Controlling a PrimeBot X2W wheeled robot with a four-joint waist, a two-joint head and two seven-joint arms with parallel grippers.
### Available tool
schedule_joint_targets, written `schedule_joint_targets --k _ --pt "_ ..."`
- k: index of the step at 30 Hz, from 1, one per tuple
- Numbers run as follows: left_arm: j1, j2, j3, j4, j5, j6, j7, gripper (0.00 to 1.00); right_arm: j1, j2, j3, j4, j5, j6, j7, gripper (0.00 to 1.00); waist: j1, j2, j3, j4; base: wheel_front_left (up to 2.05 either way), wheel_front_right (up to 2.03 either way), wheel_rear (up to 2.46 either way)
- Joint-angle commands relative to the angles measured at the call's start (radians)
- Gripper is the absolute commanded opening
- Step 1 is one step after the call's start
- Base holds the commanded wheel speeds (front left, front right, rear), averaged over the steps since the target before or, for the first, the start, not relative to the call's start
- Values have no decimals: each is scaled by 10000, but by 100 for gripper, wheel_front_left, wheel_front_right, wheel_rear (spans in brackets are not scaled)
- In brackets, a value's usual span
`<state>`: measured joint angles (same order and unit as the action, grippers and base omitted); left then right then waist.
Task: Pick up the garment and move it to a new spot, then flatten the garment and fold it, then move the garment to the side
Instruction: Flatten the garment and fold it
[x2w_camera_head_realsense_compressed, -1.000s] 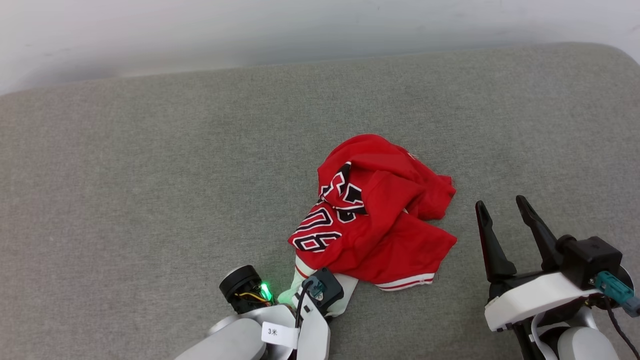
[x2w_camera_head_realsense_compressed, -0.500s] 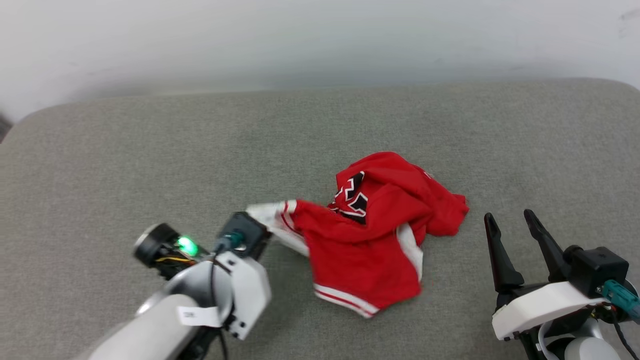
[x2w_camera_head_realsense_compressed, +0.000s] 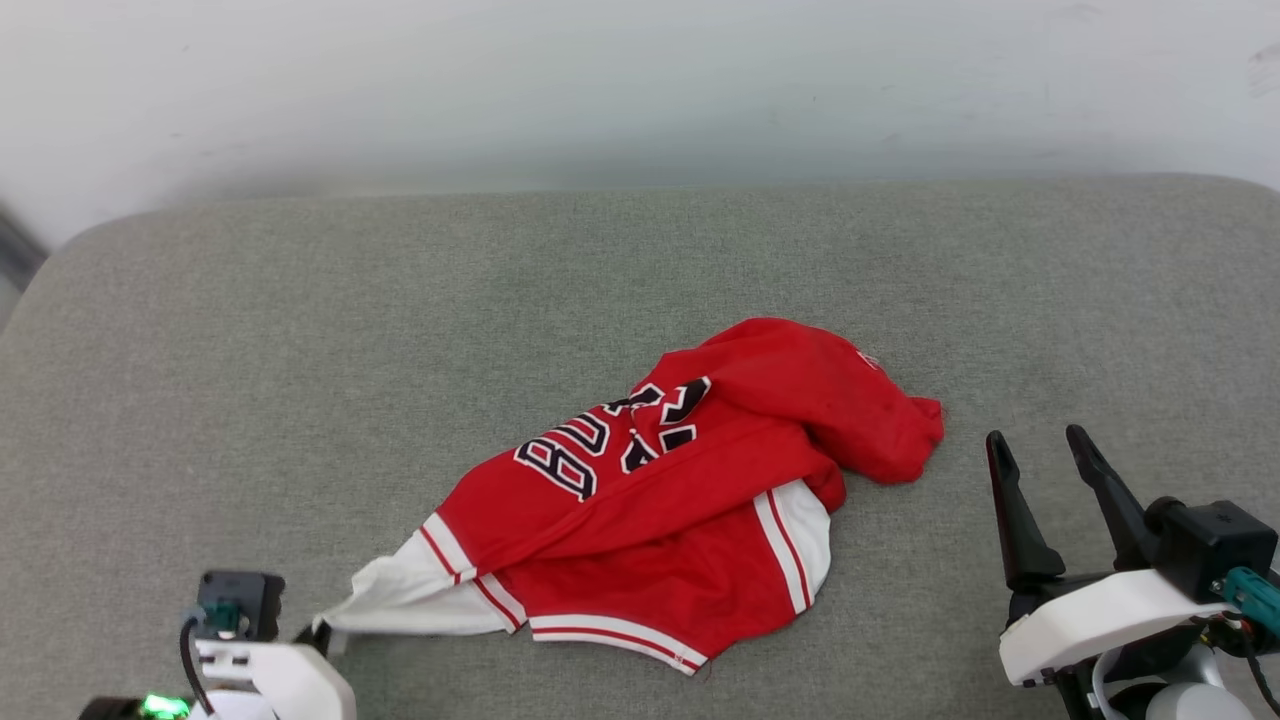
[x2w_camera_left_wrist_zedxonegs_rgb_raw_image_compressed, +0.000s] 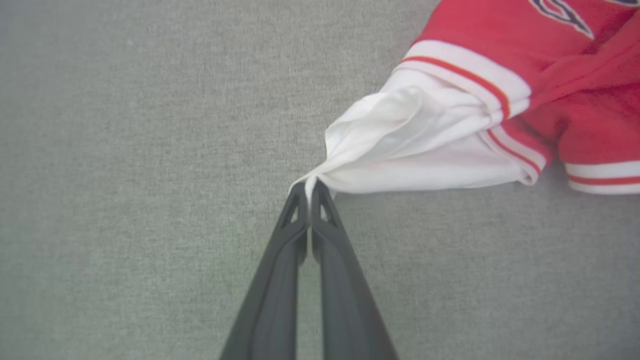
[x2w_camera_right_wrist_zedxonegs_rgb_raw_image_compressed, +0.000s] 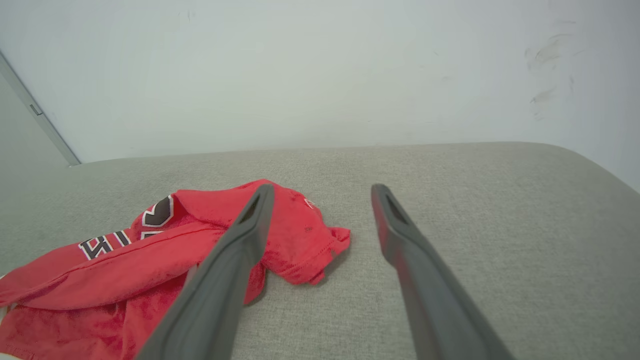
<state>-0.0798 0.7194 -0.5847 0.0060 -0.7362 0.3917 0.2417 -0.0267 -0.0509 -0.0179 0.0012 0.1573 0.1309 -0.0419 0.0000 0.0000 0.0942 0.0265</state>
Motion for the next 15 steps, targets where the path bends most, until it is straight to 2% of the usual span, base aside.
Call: schedule_joint_targets --k 1,5,6,7,15 --pt "97 -94 41 81 -55 -22 -102 0 65 10 -26 -46 2 -3 25 100 0 0 4 -10 0 0 0" --pt "426 -555 199 691 -490 -298 -726 0 87 8 -152 -136 -76 -5 86 100 0 0 -33 -38 0 0 0" --pt "393 -651 215 773 -480 -363 -915 38 108 8 -188 -150 -114 -3 109 100 0 0 -68 -39 0 0 0" --pt "319 -759 249 814 -453 -399 -1138 98 134 10 -225 -168 -134 -5 125 100 0 0 -107 -34 0 0 0" --pt "-117 -1223 521 411 496 -44 -3274 100 404 8 -294 -236 -194 -3 325 100 0 0 -764 -97 0 0 0"
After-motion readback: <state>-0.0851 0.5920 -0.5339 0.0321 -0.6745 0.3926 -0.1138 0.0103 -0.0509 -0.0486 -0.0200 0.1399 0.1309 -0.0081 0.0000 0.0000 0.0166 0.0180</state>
